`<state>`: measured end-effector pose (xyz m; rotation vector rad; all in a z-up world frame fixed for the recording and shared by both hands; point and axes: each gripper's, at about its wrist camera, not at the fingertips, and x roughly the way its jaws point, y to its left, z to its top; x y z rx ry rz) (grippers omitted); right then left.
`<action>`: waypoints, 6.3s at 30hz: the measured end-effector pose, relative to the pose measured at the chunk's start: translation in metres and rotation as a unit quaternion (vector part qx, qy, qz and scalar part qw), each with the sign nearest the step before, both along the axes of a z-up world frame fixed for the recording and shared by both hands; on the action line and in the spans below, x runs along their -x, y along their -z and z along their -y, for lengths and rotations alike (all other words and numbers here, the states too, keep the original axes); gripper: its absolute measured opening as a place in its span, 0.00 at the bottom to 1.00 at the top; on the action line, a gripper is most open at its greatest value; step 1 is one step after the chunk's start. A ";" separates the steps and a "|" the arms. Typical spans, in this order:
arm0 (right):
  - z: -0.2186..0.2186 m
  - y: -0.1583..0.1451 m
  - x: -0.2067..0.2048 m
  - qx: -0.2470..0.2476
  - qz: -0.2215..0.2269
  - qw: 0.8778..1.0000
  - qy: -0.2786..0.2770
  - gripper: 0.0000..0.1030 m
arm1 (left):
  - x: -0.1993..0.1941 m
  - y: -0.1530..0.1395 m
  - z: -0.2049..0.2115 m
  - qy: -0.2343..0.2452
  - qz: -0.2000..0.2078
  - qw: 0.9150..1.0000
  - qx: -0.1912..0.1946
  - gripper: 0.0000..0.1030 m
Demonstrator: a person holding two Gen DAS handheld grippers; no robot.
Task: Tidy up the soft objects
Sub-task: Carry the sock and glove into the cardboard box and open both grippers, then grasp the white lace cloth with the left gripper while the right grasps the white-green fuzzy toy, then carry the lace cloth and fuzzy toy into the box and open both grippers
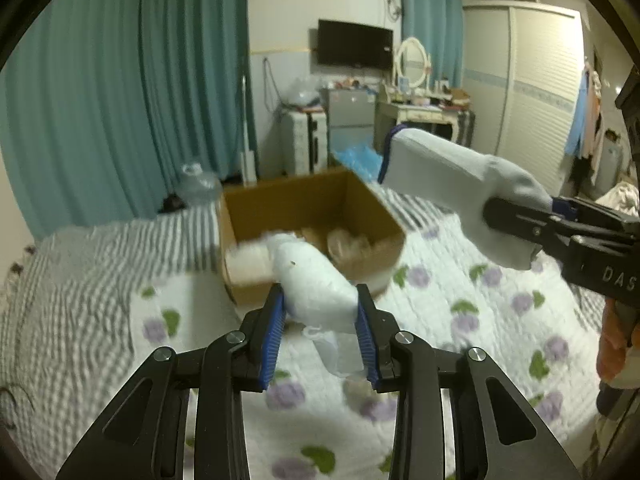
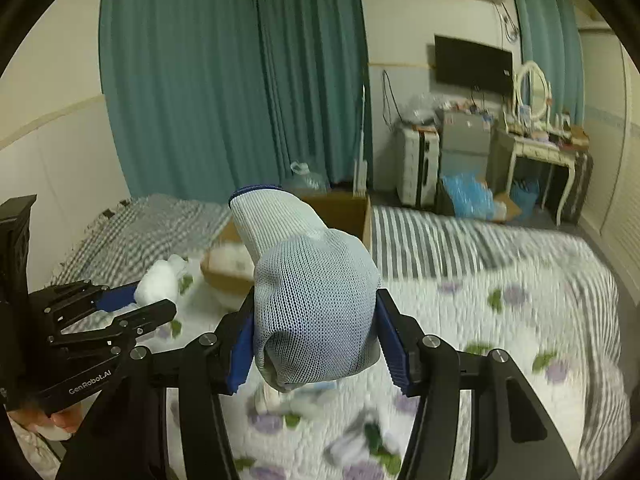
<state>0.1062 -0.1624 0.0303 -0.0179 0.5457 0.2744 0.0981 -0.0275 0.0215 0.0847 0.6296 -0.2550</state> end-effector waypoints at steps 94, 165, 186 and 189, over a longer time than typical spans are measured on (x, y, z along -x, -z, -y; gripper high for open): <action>0.027 0.184 -0.008 0.075 -0.204 0.974 0.063 0.60 | -0.004 0.136 0.004 -0.017 -0.082 0.996 0.008 0.92; -0.064 0.012 -0.197 0.043 -0.027 0.998 -0.030 0.60 | -0.178 0.015 -0.056 -0.037 0.030 0.999 -0.018 0.27; -0.035 0.026 -0.222 0.033 -0.010 0.999 -0.003 0.91 | -0.200 0.030 -0.044 -0.059 0.028 0.997 -0.043 0.39; -0.027 -0.010 -0.192 0.043 0.006 0.999 0.011 0.91 | -0.177 0.000 -0.047 -0.066 0.046 0.996 -0.042 0.61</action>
